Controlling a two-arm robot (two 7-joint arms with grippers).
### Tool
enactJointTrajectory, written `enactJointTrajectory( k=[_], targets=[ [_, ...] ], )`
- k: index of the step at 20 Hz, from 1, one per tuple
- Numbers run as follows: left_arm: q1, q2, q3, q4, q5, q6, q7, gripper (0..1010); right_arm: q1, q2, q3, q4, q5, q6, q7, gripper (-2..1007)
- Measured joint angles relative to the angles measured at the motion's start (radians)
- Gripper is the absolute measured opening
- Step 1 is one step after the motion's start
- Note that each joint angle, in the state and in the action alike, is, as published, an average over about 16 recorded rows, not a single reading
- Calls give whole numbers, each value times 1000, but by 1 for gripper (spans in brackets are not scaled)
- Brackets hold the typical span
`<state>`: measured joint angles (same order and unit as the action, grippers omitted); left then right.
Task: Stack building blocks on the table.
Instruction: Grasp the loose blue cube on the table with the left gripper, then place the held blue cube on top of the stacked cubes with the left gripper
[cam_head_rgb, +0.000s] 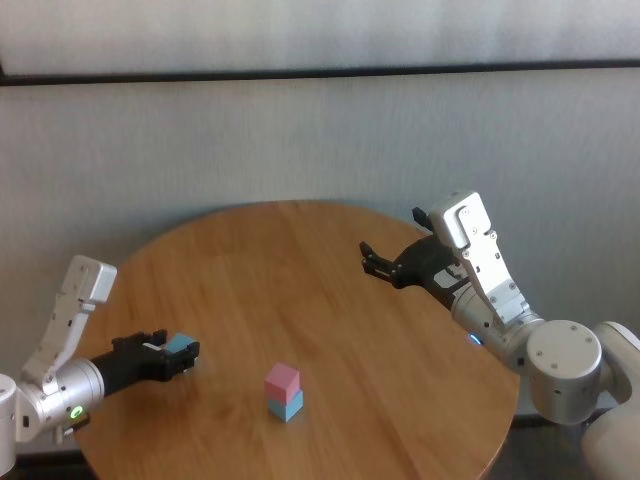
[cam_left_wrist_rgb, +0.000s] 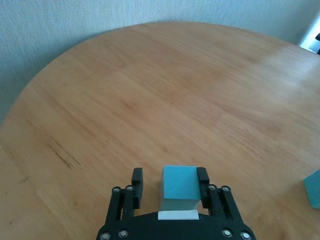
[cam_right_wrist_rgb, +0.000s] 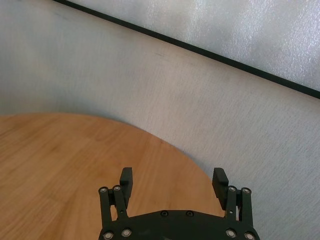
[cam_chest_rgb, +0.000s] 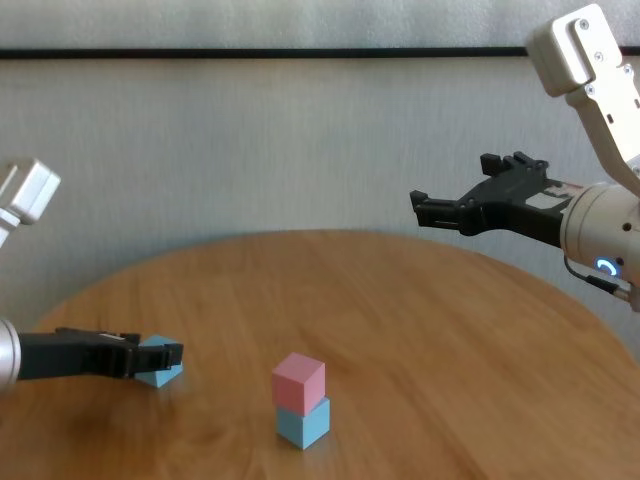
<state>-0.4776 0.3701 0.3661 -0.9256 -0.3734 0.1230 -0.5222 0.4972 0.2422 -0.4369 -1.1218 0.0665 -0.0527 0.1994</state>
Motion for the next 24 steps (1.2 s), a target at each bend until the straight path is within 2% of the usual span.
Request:
enactJointTrajectory(
  k=[7,13,17,24],
  targets=[
    [1,1,0,-3,0,-1,-3,514,0,0,0,0,0,0,0,1005],
    [8,12,4,-35,0,-2,-14,419,0,0,0,0,0,0,0,1005],
    [25,35,6,-91,3,4,-17,407,0,0,0,0,0,0,0,1005],
    [82,108,10,-257,-3,25,-49,407,0,0,0,0,0,0,0,1005]
  ],
)
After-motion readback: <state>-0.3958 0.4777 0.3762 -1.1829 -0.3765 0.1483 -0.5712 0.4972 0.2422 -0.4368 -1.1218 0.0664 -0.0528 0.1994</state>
